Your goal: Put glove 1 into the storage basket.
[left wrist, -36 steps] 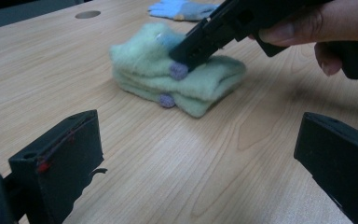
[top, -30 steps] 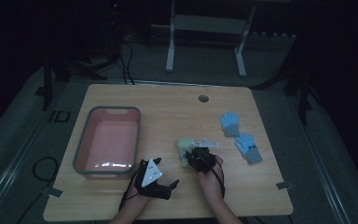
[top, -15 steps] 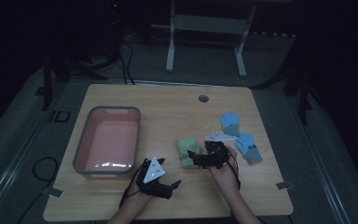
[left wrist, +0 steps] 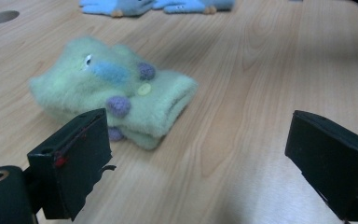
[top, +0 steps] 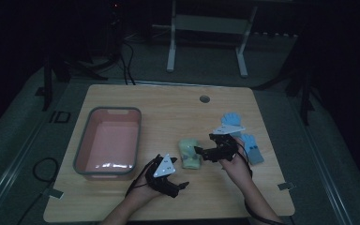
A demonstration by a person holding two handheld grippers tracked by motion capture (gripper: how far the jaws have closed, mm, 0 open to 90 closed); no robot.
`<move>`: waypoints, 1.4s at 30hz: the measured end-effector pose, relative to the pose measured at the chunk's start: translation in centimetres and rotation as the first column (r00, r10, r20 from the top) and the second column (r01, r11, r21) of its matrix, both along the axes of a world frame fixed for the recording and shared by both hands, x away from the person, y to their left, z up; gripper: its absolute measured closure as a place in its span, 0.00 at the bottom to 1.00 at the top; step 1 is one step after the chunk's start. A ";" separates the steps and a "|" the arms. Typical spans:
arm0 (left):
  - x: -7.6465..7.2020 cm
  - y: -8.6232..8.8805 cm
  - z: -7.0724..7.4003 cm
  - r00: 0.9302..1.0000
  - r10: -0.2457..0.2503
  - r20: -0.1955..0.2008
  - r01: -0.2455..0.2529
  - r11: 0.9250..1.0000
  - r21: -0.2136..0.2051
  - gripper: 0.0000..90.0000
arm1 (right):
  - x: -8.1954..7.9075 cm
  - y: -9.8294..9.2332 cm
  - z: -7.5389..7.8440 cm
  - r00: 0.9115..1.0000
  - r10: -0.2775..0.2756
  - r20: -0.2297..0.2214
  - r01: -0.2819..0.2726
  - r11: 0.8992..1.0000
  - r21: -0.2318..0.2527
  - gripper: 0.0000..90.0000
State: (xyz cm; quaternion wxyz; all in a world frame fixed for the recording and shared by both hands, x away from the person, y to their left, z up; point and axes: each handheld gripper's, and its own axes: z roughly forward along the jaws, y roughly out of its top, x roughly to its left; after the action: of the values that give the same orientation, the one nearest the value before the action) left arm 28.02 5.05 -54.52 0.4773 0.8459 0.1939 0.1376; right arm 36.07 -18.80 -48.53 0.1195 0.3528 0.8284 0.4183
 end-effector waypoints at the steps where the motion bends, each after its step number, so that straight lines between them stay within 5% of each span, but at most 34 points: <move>1: 0.2 -0.2 0.0 1.000 -0.002 -0.002 0.002 1.000 0.008 0.08 | 0.1 0.0 0.0 1.000 -0.001 -0.008 0.001 1.000 0.009 0.13; 8: 1.5 -1.1 0.1 0.999 -0.032 -0.008 0.032 0.999 0.039 0.08 | 1.0 0.4 -0.3 0.999 0.046 -0.015 -0.046 0.999 0.027 0.16; 14: 2.2 -1.5 0.2 0.997 -0.049 0.054 0.045 0.996 0.074 0.17 | 3.0 0.6 -1.1 0.997 0.076 -0.025 -0.076 0.997 -0.024 0.34; 23: 2.8 -2.5 0.2 0.988 -0.106 0.109 0.091 0.986 0.138 0.36 | 4.8 1.3 -2.8 0.993 0.079 -0.087 -0.081 0.996 -0.022 0.36; 26: 3.2 -3.1 -0.1 0.986 -0.134 0.104 0.115 0.978 0.174 0.42 | 5.3 1.7 -3.8 0.985 0.089 -0.146 -0.089 0.996 0.007 0.36; 31: 3.7 -3.6 -0.7 0.984 -0.150 0.094 0.127 0.968 0.216 0.47 | 5.7 2.4 -4.8 0.981 0.096 -0.170 -0.099 0.995 -0.008 0.34; 36: 3.9 -3.8 -1.2 0.980 -0.160 0.121 0.124 0.958 0.259 0.48 | 6.1 2.7 -6.2 0.966 0.105 -0.235 -0.109 0.994 -0.005 0.33; 42: 3.7 -4.2 -1.7 0.974 -0.144 0.173 0.087 0.950 0.301 0.55 | 6.1 2.4 -6.7 0.956 0.127 -0.265 -0.118 0.992 0.050 0.49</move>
State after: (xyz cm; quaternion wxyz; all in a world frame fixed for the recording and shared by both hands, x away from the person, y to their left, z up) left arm 31.77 0.84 -56.26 0.3710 0.8996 0.0742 0.2179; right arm 42.15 -16.36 -55.18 -0.0258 0.3561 0.8500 0.3873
